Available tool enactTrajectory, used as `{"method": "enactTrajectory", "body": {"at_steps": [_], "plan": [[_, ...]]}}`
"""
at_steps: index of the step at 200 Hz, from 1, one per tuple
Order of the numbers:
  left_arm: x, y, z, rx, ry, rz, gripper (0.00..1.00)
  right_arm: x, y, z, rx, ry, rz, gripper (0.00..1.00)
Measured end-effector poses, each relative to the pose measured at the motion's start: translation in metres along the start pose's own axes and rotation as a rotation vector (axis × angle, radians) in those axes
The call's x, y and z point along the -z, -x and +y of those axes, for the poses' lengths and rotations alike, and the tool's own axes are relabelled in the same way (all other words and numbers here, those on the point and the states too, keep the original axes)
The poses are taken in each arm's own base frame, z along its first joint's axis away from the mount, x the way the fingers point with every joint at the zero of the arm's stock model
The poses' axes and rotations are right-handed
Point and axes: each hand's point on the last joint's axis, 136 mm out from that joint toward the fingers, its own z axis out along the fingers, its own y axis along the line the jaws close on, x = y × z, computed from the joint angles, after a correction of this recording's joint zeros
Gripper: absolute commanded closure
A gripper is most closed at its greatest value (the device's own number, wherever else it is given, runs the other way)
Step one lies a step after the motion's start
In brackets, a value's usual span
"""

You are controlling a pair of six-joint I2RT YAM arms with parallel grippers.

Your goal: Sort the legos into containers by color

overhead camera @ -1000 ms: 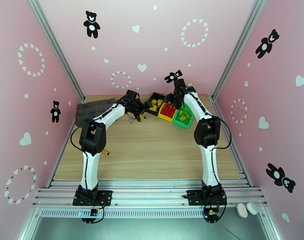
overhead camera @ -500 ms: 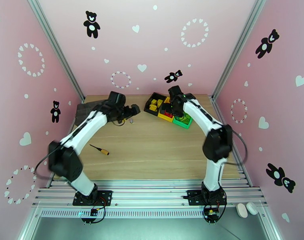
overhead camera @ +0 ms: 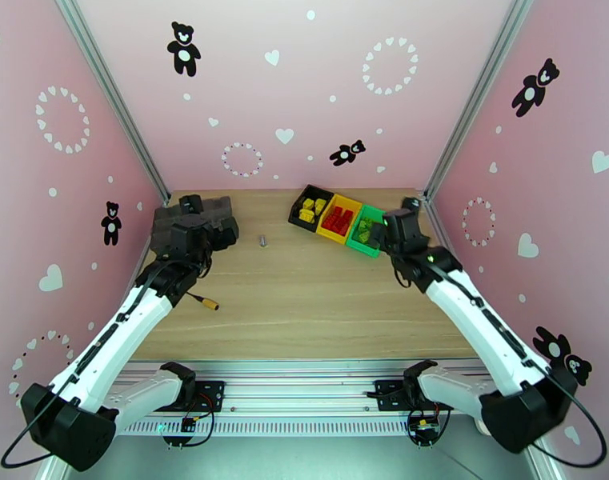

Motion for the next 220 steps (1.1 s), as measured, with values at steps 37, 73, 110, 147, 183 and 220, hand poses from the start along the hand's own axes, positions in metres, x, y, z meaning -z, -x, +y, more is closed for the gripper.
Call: {"method": "enactTrajectory", "body": {"at_steps": [37, 73, 110, 147, 183, 220], "plan": [[-0.009, 0.034, 0.023, -0.026, 0.165, -0.126, 0.02, -0.013, -0.008, -0.024, 0.069, -0.057, -0.098, 0.01], [-0.035, 0.024, 0.044, -0.039, 0.268, -0.139, 0.01, -0.032, -0.01, -0.028, 0.177, -0.075, -0.155, 0.01], [-0.041, -0.076, 0.11, -0.071, 0.399, -0.036, 0.02, -0.069, -0.05, -0.041, 0.231, -0.106, -0.111, 0.01], [-0.047, -0.146, 0.144, -0.118, 0.472, 0.047, 0.02, -0.108, -0.099, -0.043, 0.277, -0.101, -0.035, 0.01], [-0.062, -0.156, 0.15, -0.101, 0.447, -0.002, 0.02, -0.135, -0.112, -0.026, 0.304, -0.044, -0.045, 0.01], [-0.083, -0.143, 0.146, -0.083, 0.349, -0.064, 0.04, -0.148, -0.109, -0.013, 0.29, 0.039, -0.102, 0.01]]}}
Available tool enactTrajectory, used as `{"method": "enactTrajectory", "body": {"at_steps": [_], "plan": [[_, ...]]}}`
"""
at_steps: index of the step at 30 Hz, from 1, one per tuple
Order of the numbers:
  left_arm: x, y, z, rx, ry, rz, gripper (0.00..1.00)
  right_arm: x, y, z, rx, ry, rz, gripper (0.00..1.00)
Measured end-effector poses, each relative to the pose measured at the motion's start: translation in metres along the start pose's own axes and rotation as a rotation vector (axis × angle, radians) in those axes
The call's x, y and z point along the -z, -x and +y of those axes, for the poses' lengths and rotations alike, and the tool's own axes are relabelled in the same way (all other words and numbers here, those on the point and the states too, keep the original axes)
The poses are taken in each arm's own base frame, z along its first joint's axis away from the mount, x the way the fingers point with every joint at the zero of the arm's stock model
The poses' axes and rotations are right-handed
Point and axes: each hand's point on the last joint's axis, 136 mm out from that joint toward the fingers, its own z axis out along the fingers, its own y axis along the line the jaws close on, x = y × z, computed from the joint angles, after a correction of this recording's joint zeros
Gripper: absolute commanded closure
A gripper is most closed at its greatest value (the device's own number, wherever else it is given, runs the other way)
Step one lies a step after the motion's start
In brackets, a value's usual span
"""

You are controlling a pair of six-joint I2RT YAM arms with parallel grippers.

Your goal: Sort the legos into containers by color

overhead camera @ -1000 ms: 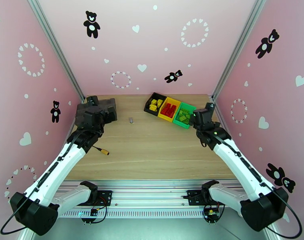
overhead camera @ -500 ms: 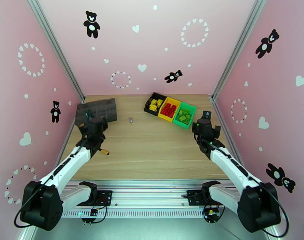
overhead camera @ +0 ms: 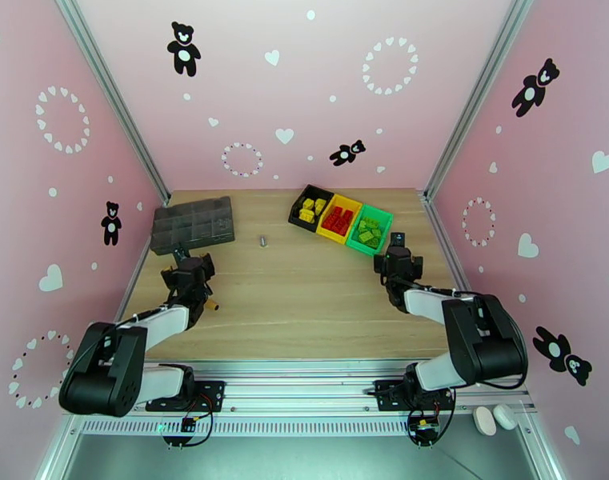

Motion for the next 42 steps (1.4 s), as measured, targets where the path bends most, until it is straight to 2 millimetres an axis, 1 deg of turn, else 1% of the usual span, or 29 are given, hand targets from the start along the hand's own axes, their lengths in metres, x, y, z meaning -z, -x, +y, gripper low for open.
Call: {"method": "enactTrajectory", "body": {"at_steps": [1, 2, 4, 5, 6, 8, 11, 15, 21, 37, 42], "plan": [[-0.004, 0.003, 0.002, 0.019, -0.008, -0.017, 0.03, 0.001, 0.0, 0.001, -0.005, 0.017, -0.017, 0.01], [-0.008, 0.006, 0.005, 0.038, -0.01, -0.035, 0.04, 0.002, -0.001, 0.004, -0.005, 0.037, -0.034, 0.01], [-0.013, 0.005, 0.006, 0.044, -0.026, -0.039, 0.06, 0.005, -0.006, 0.01, 0.003, 0.08, -0.065, 0.01], [-0.014, 0.004, 0.003, 0.044, -0.055, -0.047, 0.06, 0.004, -0.01, 0.013, 0.015, 0.102, -0.06, 0.01], [-0.015, 0.004, -0.002, 0.044, -0.081, -0.057, 0.03, 0.003, -0.014, 0.016, 0.018, 0.123, -0.051, 0.01], [-0.02, -0.006, -0.012, 0.024, -0.13, -0.039, 0.02, 0.002, -0.012, 0.019, 0.011, 0.156, -0.057, 0.01], [-0.02, -0.01, -0.019, 0.01, -0.164, -0.035, 0.02, 0.0, -0.009, 0.017, -0.001, 0.17, -0.065, 0.01], [-0.019, -0.004, -0.022, 0.008, -0.179, -0.059, 0.02, 0.001, -0.007, 0.02, -0.003, 0.191, -0.073, 0.01], [-0.017, -0.001, -0.027, 0.003, -0.192, -0.072, 0.02, 0.001, -0.007, 0.022, -0.002, 0.204, -0.074, 0.01], [-0.017, 0.0, -0.028, 0.005, -0.193, -0.079, 0.02, 0.001, -0.006, 0.023, -0.002, 0.211, -0.075, 0.01], [-0.017, 0.0, -0.028, 0.005, -0.193, -0.078, 0.01, 0.0, 0.0, 0.026, -0.007, 0.236, -0.09, 0.01]]}}
